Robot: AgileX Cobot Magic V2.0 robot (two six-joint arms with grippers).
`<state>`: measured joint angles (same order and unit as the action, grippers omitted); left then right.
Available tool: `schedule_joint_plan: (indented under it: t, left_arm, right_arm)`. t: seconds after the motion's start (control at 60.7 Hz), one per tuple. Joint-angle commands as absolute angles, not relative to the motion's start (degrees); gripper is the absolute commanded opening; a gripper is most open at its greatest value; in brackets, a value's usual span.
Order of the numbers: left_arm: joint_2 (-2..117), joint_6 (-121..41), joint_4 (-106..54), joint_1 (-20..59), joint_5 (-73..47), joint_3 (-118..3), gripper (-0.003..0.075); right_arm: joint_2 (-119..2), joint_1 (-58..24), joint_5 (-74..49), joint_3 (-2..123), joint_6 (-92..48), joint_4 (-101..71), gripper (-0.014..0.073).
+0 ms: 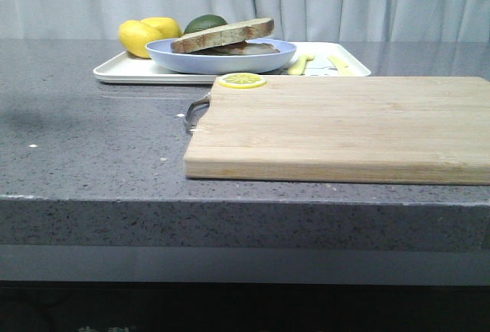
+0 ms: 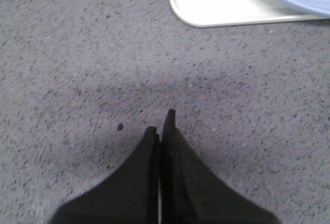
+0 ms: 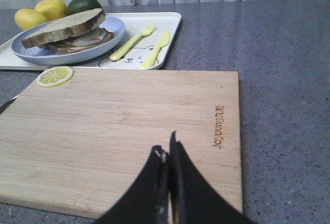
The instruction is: Place bread and move sandwich to tray
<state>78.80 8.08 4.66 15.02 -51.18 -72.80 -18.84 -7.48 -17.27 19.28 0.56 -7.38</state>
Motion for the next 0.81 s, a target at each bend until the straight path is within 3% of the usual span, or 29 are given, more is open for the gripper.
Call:
schedule_joint_plan:
  t: [0.0,0.346,0.791]
  left_arm:
    - [70.1,9.0,4.7,13.7,-42.7,-66.1,-0.002]
    - [41.3,9.1,2.9,13.0,-29.0,-41.3,-0.002]
    - [6.6,9.1,3.3,13.0,-29.8,-28.0,-0.002]
  right_arm:
    - [-19.3,-7.2,-12.6,20.9,0.5,-7.3,-0.006]
    - [-19.3,-7.2,-12.6,20.9,0.5,-7.3,-0.006]
    - [-19.3,-7.2,-12.6,20.9,0.5,-7.3,-0.006]
